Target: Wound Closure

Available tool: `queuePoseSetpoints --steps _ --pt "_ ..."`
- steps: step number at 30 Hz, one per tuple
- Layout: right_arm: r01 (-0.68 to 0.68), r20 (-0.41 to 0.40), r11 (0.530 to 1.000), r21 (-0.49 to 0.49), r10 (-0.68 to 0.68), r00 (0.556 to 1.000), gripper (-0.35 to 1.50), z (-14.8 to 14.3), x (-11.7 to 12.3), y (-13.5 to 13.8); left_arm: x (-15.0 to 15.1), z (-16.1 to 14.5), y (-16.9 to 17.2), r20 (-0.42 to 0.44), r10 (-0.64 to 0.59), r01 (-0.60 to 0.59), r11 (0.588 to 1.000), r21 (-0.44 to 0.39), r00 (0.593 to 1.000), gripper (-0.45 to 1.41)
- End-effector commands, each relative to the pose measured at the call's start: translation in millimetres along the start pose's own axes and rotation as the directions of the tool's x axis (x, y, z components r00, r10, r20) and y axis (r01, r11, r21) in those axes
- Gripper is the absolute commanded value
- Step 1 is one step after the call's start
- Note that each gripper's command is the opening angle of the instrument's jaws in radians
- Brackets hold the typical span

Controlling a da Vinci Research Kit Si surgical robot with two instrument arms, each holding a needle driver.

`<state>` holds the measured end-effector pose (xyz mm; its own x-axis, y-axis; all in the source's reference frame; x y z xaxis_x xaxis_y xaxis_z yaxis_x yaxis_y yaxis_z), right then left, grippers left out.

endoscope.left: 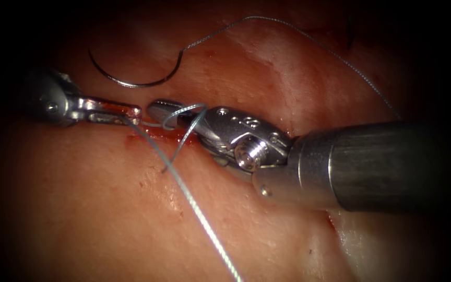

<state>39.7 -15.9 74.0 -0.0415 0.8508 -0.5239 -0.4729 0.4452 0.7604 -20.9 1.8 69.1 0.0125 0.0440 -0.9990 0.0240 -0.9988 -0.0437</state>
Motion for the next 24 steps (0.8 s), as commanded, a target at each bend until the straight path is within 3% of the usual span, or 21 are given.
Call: queuePoseSetpoints --steps 1,10,17,24 --pt "0.008 0.0 1.0 0.005 -0.008 1.0 -0.35 0.6 -0.7 -0.4 -1.3 0.3 -0.4 0.01 -0.008 0.008 1.0 0.001 1.0 -0.45" --pt "0.039 0.015 0.999 0.009 -0.039 0.999 -0.35 -0.4 -0.9 -0.4 -5.1 -0.3 -2.7 0.058 -0.064 0.064 0.998 -0.013 0.996 -0.45" --pt "0.06 0.028 0.998 -0.003 -0.06 0.998 -0.35 -1.1 -1.4 -0.9 -5.8 -0.1 -7.5 0.069 -0.083 0.083 0.997 -0.005 0.994 -0.45" --pt "0.073 0.017 0.991 -0.113 -0.072 0.997 -0.35 -1.3 -2.0 -2.8 -7.0 1.2 -12.3 0.09 -0.098 0.097 0.995 0.019 0.991 -0.45"
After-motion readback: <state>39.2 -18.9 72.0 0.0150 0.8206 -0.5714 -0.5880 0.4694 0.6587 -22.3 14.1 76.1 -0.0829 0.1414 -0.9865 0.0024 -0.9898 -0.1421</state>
